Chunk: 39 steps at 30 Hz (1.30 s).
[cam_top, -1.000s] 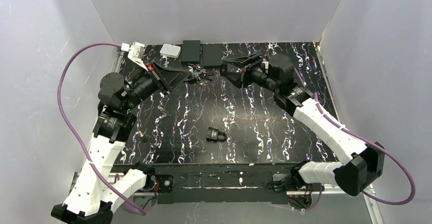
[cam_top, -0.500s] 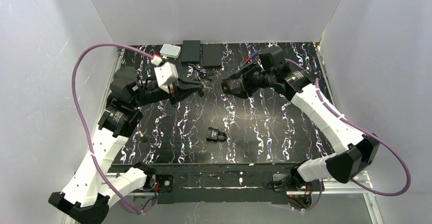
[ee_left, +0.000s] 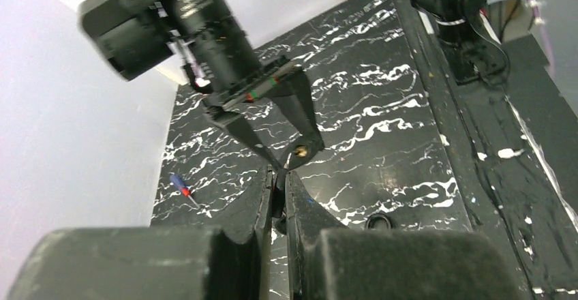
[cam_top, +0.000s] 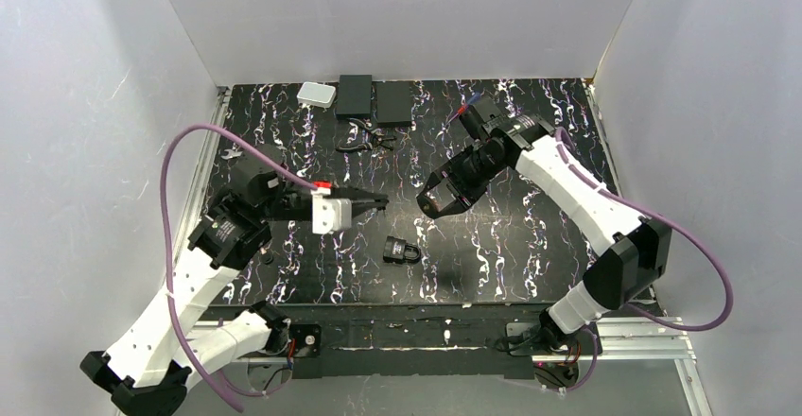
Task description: Unlock with the key
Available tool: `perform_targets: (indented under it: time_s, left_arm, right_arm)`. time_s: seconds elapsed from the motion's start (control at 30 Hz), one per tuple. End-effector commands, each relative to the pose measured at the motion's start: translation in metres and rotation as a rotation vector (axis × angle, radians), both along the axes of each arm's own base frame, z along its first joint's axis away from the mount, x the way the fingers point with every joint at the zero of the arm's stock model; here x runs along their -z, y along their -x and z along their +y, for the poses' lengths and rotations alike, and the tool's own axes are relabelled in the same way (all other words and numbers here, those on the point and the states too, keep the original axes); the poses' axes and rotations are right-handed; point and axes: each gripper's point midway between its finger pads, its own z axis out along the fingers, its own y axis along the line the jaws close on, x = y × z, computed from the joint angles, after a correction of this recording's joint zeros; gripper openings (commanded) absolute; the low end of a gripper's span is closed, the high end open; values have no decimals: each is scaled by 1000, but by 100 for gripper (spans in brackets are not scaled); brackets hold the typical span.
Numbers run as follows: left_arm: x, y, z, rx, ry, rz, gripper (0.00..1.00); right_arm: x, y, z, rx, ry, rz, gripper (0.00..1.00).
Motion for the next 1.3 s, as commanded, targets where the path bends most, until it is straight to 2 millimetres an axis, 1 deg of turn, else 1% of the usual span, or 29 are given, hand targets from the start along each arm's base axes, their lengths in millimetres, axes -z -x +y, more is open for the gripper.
perform_targets:
  time_s: [0.0,0.07,0.13,0.23,0.4,0.5,0.6,0.67,0.7,0.8,0.87,0.93,1.03,1.13,1.27]
  left_arm:
    - [22,10,-4,51,-71,-73,0]
    - [30,12,-9,69,-102,-78,0]
    - [36,14,-15,88,-123,-86,0]
    - [43,12,-21,89,-151,-98,0]
    - [54,9,-27,84,-185,-104,0]
    - [56,10,-30,92,-193,-106,0]
    - [57,11,-32,102,-197,-108,0]
    - [59,12,-35,107,-201,-101,0]
    - [60,12,-36,110,-204,-98,0]
    - [63,13,-41,118,-214,-96,0]
    - [66,13,-46,123,-227,-101,0]
    - [68,13,-52,129,-240,-108,0]
    - [73,12,-59,122,-264,-103,0]
    - [76,10,-64,105,-286,-106,0]
    - [82,7,-69,92,-317,-137,0]
  right_arm:
    - [-7,26,-12,-60,58,144,1]
    - [1,35,-12,-85,68,220,1]
    - [10,47,-10,-121,41,309,1]
    - [24,54,-13,-166,49,344,1]
    - [28,51,-17,-218,49,298,1]
    - [31,56,-21,-223,52,302,1]
    - [29,53,-18,-266,25,278,1]
    - [27,45,-10,-295,-19,229,1]
    - [26,41,-9,-296,-16,208,1]
    - [23,27,-11,-276,7,151,1]
    - [27,24,-19,-249,68,154,1]
    - [33,28,-26,-219,113,189,1]
    - [44,43,-38,-151,163,261,1]
    - [45,43,-45,-93,191,266,1]
    - [46,42,-49,-63,213,262,1]
